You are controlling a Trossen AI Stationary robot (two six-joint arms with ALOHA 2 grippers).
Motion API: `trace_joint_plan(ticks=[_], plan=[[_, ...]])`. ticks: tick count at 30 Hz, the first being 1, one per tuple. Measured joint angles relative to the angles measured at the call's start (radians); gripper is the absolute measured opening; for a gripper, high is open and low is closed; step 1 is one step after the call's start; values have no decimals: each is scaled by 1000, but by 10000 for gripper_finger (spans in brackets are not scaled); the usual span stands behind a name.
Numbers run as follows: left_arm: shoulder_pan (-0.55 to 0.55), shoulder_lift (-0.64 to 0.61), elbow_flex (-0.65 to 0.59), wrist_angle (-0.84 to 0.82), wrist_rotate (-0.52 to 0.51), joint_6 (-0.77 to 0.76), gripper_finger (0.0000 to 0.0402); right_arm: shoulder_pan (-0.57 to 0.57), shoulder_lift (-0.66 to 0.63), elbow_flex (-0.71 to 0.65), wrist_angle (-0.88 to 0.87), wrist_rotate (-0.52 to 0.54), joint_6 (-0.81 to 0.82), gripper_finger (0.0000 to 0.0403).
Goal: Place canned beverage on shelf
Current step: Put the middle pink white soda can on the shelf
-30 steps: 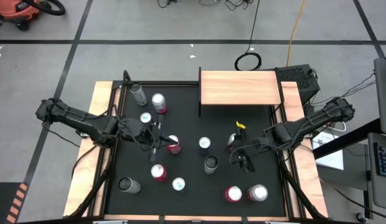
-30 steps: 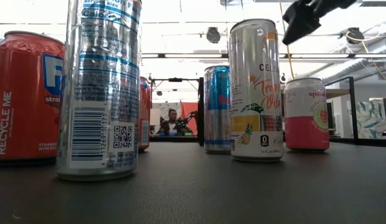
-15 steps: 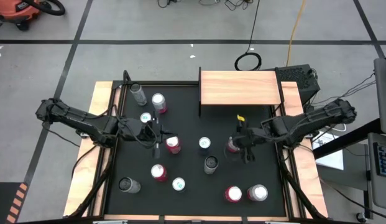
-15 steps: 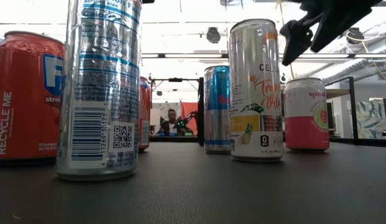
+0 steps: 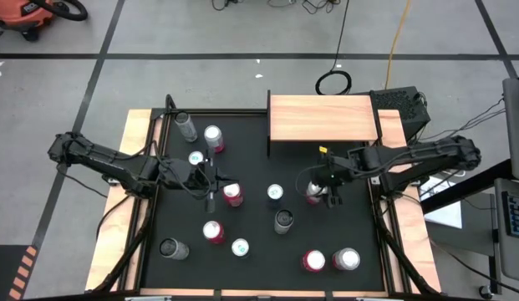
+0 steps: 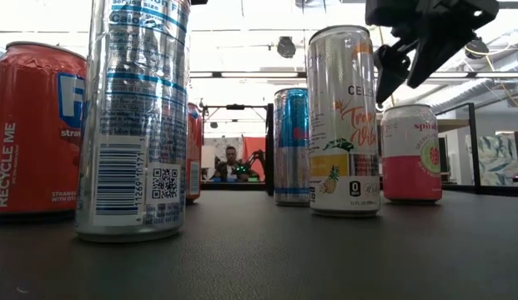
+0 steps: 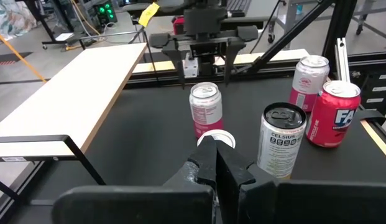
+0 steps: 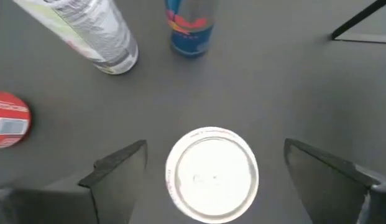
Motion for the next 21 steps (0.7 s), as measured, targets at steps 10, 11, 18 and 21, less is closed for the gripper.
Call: trace_joint_plan(ticks=[10,11,18,21], plan=[[0,0,0,-1,0,1,0,-27,-4,-81,61,-11,20,354],[0,0,0,-1,0,0,0,-27,-4,-87,63,-11,31,354],[0,0,0,-3,0,18,0,-26,-4,-148,69,-15,125,354],[0,0,0,-3,0,35,0,-24,-4,-168,79,-19,152,354]])
